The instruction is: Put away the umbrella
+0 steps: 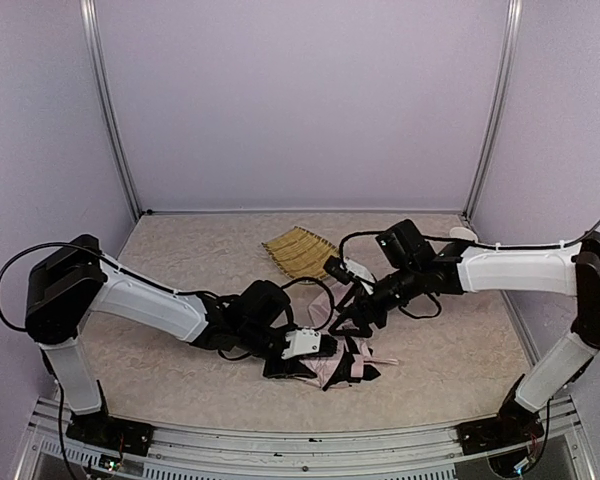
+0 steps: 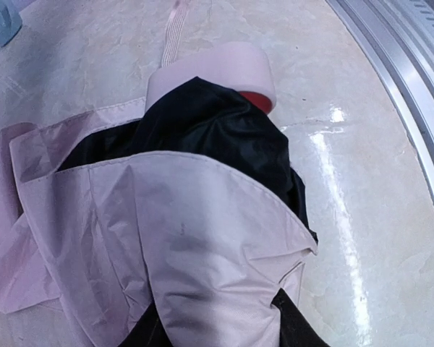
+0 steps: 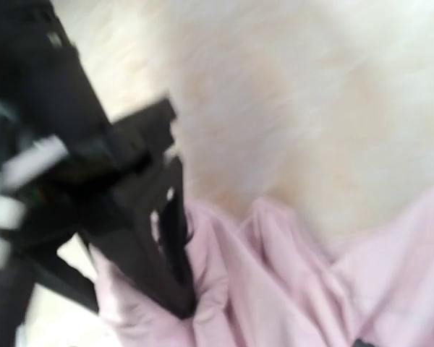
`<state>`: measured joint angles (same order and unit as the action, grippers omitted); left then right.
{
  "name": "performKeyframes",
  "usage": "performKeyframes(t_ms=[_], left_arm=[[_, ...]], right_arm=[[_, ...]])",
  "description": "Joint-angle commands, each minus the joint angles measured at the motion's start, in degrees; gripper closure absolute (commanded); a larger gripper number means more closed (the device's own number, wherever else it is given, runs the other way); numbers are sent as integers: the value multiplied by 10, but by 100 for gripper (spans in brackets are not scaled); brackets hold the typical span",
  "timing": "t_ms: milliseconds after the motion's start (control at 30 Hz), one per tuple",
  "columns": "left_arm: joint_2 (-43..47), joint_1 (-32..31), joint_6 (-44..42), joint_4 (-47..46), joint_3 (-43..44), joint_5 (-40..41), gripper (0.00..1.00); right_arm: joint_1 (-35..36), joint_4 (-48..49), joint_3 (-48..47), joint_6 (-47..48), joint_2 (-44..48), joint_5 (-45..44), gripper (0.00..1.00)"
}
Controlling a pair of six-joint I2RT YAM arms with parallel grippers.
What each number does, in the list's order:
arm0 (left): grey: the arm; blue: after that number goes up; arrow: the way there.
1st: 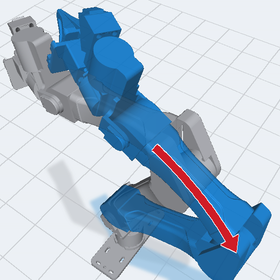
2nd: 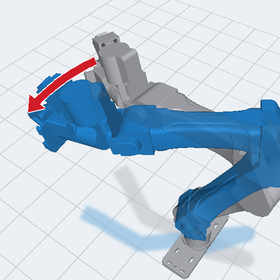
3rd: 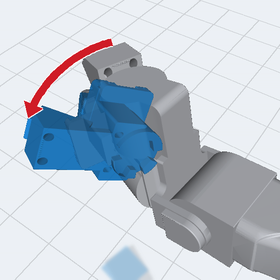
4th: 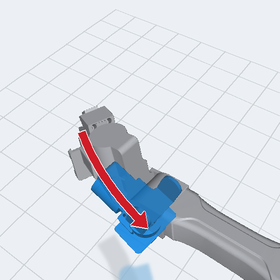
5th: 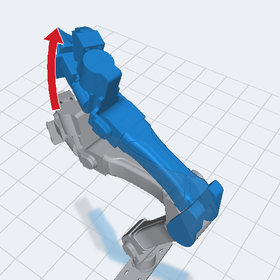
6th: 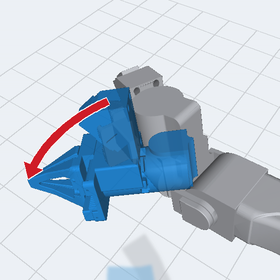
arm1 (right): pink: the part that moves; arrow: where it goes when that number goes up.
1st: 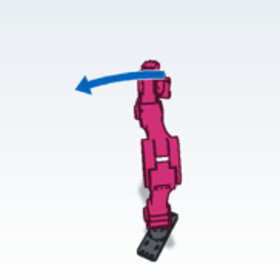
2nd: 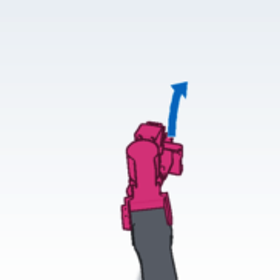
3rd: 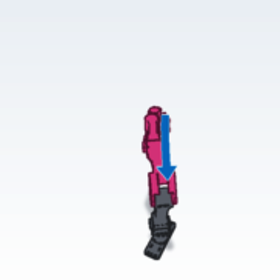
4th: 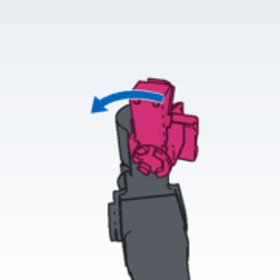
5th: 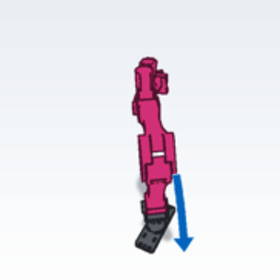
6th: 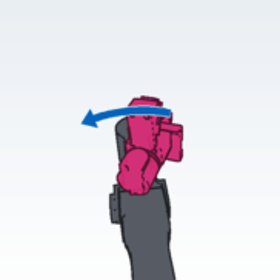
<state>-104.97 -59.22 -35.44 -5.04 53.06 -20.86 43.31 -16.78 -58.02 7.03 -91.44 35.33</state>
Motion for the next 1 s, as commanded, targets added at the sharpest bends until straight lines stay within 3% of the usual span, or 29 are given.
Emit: performKeyframes(t_ms=[0, 167, 367, 433, 500, 567, 833, 967], left_arm=[[-77, 20, 62, 168, 39, -51, 74], [-126, 37, 84, 245, 103, -84, 77], [-175, 67, 107, 315, 168, -153, 81], [-180, 73, 106, 324, 174, -171, 82], [-182, 76, 105, 327, 177, -182, 82], [-183, 78, 106, 329, 179, -186, 82], [-208, 82, 101, 362, 200, -199, 82], [-215, 83, 84, 380, 208, -209, 82]], right_arm=[[1, 65, 69, -4, 100, -122, 22], [34, 142, 174, 53, 216, -198, 24], [142, 207, 266, 200, 281, -280, 20], [168, 217, 273, 223, 266, -300, 16], [185, 215, 267, 239, 239, -328, 3], [197, 211, 257, 257, 207, -351, 1], [201, 146, 163, 281, 29, -445, 4], [201, 134, 138, 282, -19, -488, 16]])
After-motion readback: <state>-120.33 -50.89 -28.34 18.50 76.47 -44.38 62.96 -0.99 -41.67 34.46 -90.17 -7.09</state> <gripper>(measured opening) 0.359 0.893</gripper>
